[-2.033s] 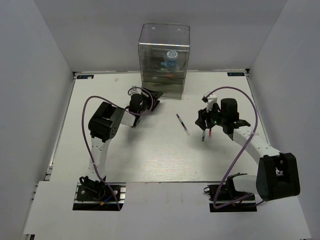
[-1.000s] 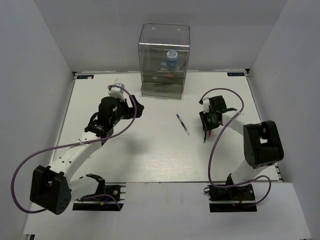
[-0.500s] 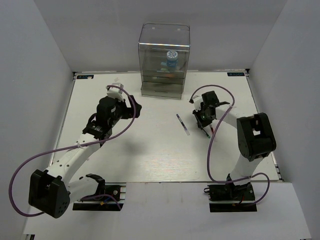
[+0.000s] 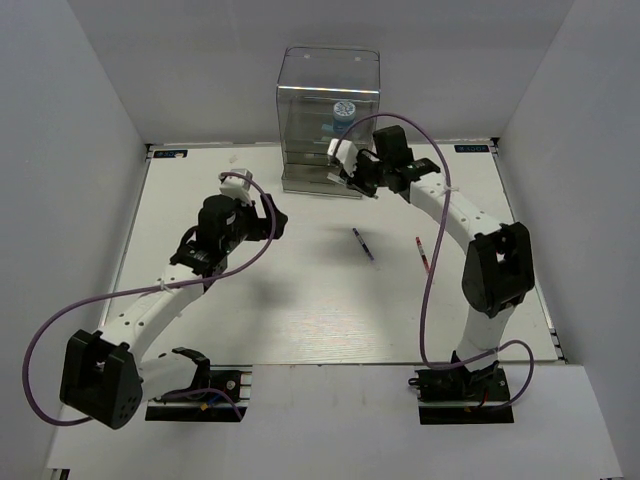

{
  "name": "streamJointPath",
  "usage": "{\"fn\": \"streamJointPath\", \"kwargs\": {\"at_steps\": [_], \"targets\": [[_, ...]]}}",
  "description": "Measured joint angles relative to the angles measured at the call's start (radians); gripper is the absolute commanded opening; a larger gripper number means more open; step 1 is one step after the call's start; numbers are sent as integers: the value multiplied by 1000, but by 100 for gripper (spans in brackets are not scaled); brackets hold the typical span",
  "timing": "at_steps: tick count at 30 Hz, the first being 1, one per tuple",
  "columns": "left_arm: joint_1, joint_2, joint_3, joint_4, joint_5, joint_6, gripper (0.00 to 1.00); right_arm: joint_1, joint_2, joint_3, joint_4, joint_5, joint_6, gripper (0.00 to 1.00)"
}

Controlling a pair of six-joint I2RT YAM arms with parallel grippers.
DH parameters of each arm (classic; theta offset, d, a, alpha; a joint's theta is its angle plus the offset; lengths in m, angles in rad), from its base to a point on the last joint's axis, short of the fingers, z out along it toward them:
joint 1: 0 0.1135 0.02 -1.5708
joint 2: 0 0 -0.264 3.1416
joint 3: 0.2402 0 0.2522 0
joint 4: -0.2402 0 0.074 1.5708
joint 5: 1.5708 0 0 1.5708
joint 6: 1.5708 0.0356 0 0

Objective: Sort the stationery into containers
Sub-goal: Place the pen in the drawer.

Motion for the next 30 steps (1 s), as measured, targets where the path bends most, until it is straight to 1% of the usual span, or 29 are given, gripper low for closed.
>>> {"fn": "streamJointPath", "kwargs": {"at_steps": [4,7,10,13,16,19,20,21,23,25,26,28,29,30], "targets": [[0,19,-12,10,5,0,99,41,53,53,87,3,-106,0],[0,43,-15,22,16,0,99,47,145,132,166,8,-144,0],[0,69,-17,33,24,0,96,45,238,196,241,11,-189,0],[0,79,-22,41,30,-2,96,41,324,240,319,14,-231,0],[0,78,-36,60,32,-5,96,36,396,263,368,14,-271,0],[0,77,-55,76,34,-8,96,31,445,280,378,11,-315,0],[0,77,-58,78,35,-8,95,29,460,285,384,11,-326,7],[0,77,-61,80,37,-8,95,29,472,290,388,11,-336,27],[0,76,-66,88,43,-10,95,25,486,298,390,13,-348,43],[0,76,-72,106,54,-15,95,23,488,298,389,12,-354,56],[0,76,-77,119,63,-19,95,23,488,298,389,10,-353,57],[-3,76,-92,148,76,-35,91,23,488,297,381,3,-354,57],[-5,77,-98,161,83,-47,90,23,488,291,381,4,-351,55],[-7,79,-101,167,90,-64,85,23,483,286,376,3,-343,52]]}}
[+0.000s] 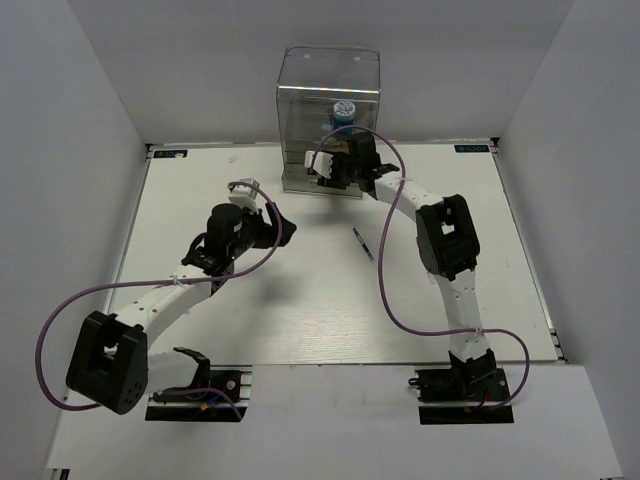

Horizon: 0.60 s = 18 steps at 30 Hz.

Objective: Sort the stationery into containers
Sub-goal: Place the pen in the drawer, then pick up the pen from the center of the board.

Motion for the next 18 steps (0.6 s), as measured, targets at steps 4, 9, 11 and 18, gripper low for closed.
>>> {"fn": "streamJointPath", "kwargs": {"at_steps": [4,9,11,18], "targets": [[-10,27,-2,28,27,-104,76,-2,-84,-71,-55,5,75,5],[-67,148,53,-9,25,-237,73,-21,-370,-289,-85,69,319,0],[-105,220,123,-60,12,-278,72,-38,-499,-398,-92,111,420,0],[-279,489,419,-230,-72,-396,72,-185,-794,-742,-195,178,748,54]]}}
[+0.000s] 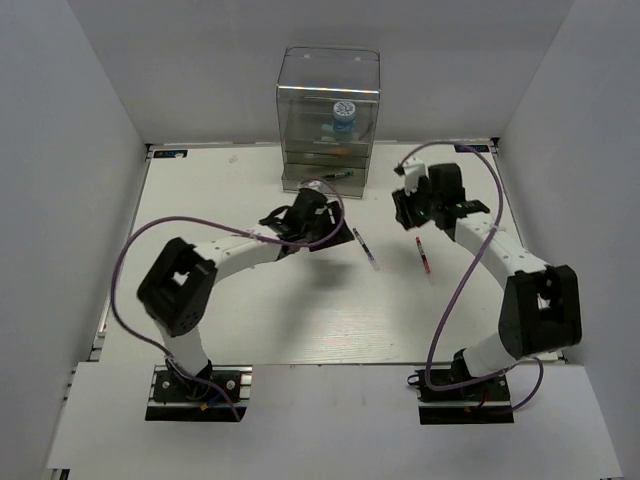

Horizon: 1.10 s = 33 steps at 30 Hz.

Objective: Sort the stationery into containers
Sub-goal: Pick up the pen from the center of the board.

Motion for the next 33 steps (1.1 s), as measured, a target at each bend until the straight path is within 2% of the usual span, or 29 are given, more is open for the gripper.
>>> {"fn": "streamJointPath", "kwargs": {"at_steps": [5,6,8,15,21,28,33], "targets": [[-85,237,299,-210,-95,-81,72,-80,-136,-209,-67,-13,96,57],[-97,280,352,-246,-115,-94,72,-83,-171,-240,-73,-17,109,61],[-119,359,451,-323,-151,-122,72,-92,-252,-291,-80,-27,138,63],[-161,619,859,-645,-246,-198,71,-149,-440,-352,-20,-28,185,65],[-171,655,914,-761,-278,-233,68,-189,-472,-376,1,-28,199,65],[-172,768,1118,-913,-296,-241,68,-208,-509,-383,3,-28,213,65],[-172,772,1129,-961,-299,-239,67,-215,-537,-384,8,-30,220,65]]}}
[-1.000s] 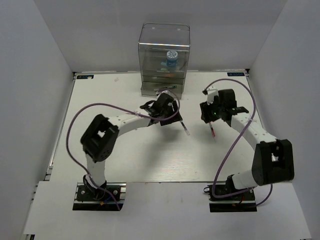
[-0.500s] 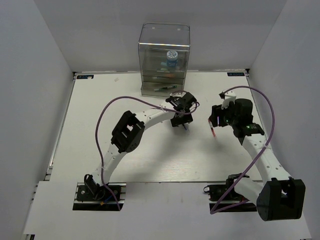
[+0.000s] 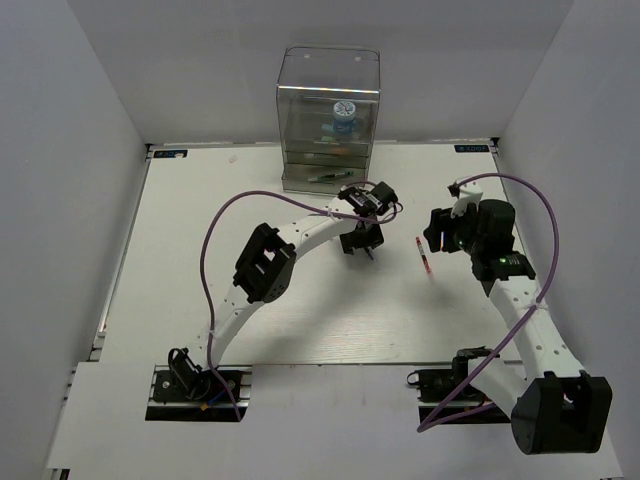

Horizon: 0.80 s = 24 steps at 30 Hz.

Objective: Sort the stationery into containers
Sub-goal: Pick up the pen from the center of the board.

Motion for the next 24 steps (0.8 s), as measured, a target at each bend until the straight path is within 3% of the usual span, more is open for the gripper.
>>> {"fn": "streamJointPath", "kwargs": {"at_steps": [4,8,15,22,23,24], "targets": [[0,-4,-10,-34,-16,9,63,-2,-8,0,2,-4,0,65],[0,-29,-62,-60,-54,30,51,-3,-11,0,2,-6,1,65],[5,-110,-204,-42,-68,94,19,-4,-12,-15,10,-13,2,66],[19,-230,-407,45,-55,195,4,-5,-12,-21,19,-17,2,66],[20,-241,-422,60,-50,209,2,-5,-12,-23,20,-18,2,70],[22,-250,-438,74,-45,225,2,-6,-12,-25,22,-20,3,85]]}}
